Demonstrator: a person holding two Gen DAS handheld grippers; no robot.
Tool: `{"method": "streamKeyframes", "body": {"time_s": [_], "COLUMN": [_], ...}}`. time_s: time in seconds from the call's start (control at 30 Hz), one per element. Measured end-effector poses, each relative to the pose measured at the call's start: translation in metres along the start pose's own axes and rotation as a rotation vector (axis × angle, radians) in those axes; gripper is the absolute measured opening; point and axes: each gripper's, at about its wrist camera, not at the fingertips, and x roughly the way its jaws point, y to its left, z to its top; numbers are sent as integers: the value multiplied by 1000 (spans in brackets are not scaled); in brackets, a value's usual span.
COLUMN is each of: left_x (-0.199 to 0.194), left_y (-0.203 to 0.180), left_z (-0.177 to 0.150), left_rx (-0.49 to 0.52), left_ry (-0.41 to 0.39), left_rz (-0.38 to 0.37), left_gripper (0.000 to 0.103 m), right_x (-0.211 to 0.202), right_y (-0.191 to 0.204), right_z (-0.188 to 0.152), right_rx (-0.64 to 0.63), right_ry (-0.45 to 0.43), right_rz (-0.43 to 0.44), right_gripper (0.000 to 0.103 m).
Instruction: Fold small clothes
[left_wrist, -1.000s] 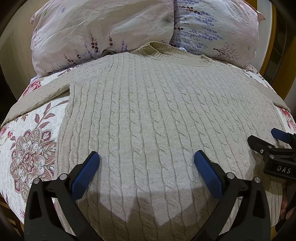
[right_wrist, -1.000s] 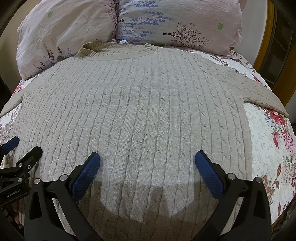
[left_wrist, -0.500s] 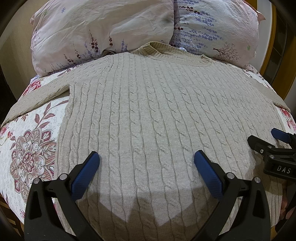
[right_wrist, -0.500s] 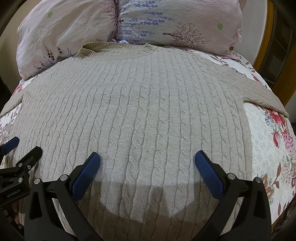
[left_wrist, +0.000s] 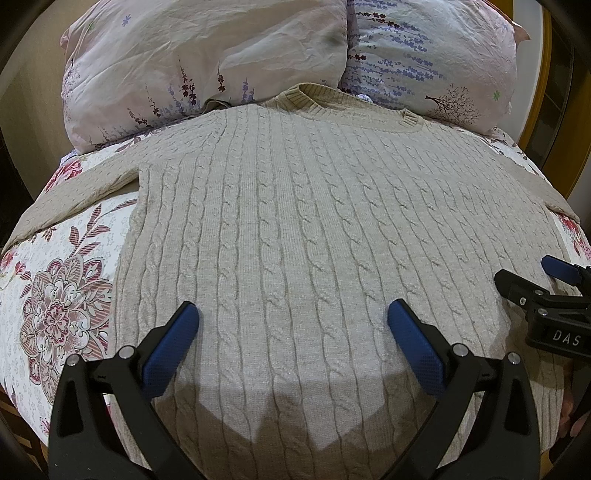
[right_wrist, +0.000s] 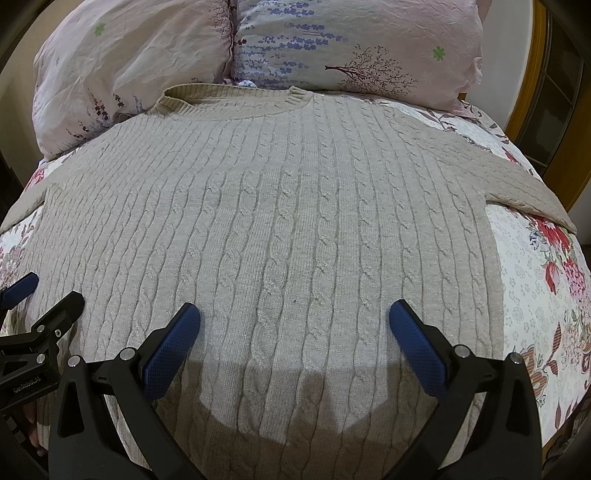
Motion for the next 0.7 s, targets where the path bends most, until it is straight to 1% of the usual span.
{"method": "streamKeyframes", "body": {"time_s": [0.4,0.5,0.53,0.6,0.63,0.7], "left_x": [0,2,2,2,2,-1], "left_y": [0,2,3,7,9,17], "left_z": [0,3,5,8,9,11], "left_rx": [-1,0,4,17,20,-5], "left_ry": [5,18,27,41,45,45], "left_rz": [1,0,-4,-33,-48,-104], "left_gripper": [101,101,101,101,101,101], "right_x": [-1,-3,-4,-10,-16,-25], "right_y": [1,-3,-9,-36,-64,-115], "right_z": [-1,2,5,12,20,31], "right_rx": [2,-35,-42,23,93,210], "right_ry": [3,20,34,13,-30,-92], "right_rz": [0,36,77,111,102,52], "right_gripper": [102,102,102,102,102,100]}}
